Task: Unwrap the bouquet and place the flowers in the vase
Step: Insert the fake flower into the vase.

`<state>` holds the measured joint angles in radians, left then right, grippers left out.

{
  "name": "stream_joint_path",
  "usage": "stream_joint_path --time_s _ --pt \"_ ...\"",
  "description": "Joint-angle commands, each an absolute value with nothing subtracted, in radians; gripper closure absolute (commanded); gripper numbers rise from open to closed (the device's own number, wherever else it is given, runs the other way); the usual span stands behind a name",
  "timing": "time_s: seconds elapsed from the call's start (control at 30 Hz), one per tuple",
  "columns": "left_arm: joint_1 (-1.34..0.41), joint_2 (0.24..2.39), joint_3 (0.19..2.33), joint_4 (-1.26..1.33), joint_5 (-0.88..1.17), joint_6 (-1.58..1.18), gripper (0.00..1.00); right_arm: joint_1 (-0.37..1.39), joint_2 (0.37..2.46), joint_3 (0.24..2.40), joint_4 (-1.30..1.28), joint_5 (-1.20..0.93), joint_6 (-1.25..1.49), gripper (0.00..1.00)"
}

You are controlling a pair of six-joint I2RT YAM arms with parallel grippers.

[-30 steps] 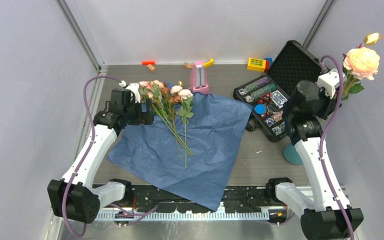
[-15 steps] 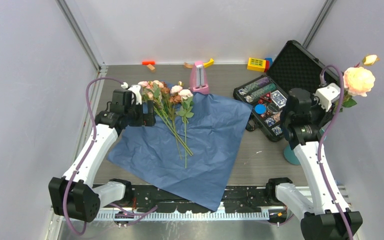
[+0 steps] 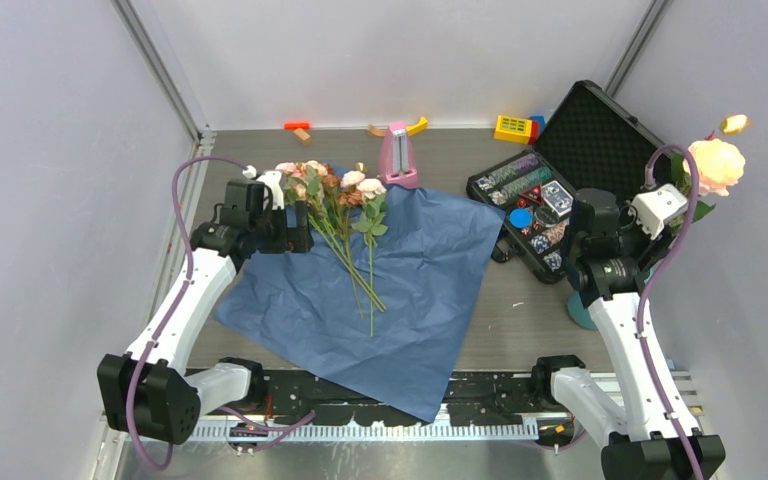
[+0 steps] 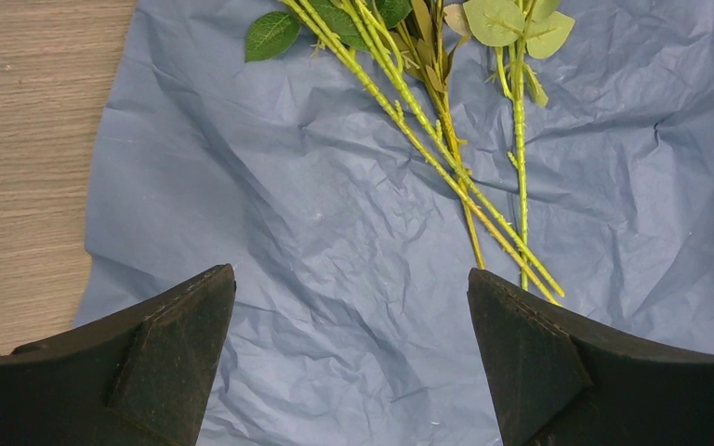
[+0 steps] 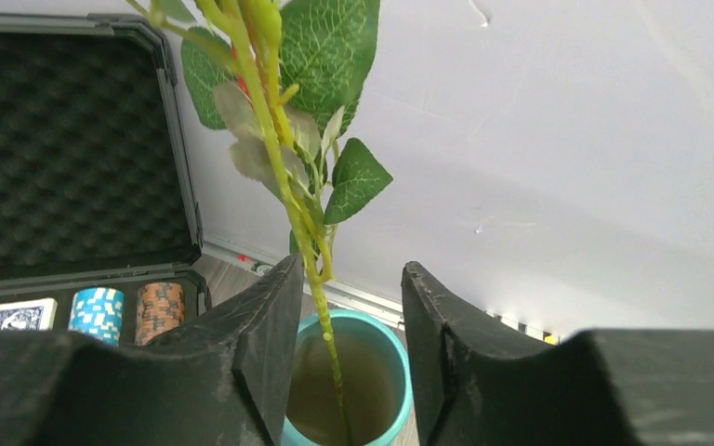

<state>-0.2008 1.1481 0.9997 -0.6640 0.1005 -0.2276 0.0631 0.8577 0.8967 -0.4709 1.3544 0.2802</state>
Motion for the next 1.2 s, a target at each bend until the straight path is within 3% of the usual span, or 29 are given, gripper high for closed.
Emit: stream_joint_path --time_s 0.0,0.17,0.53,0.87,1.17 --pt "-0.203 1.138 0.999 -0.637 0.123 -0.232 0.01 0.061 0.840 0.936 -0.543 1.330 0.391 0.49" --pt "-0.203 1.135 0.997 -0.637 0.128 -0.239 0.01 0.086 0.787 0.934 -0.572 1.258 0.387 0.40" --pt "-0.203 1.132 0.992 -0.631 0.164 -0.278 0.02 0.149 0.735 1.024 -0.715 1.029 0.398 0.37" --pt "-0.203 1.098 0.885 -0.543 0.301 -0.476 0.06 0.150 0.784 1.200 -0.904 0.591 0.462 0.38" --pt "-0.203 1.141 0.790 -0.366 0.350 -0.670 0.11 0.150 0.809 1.240 -0.879 0.182 0.445 0.38"
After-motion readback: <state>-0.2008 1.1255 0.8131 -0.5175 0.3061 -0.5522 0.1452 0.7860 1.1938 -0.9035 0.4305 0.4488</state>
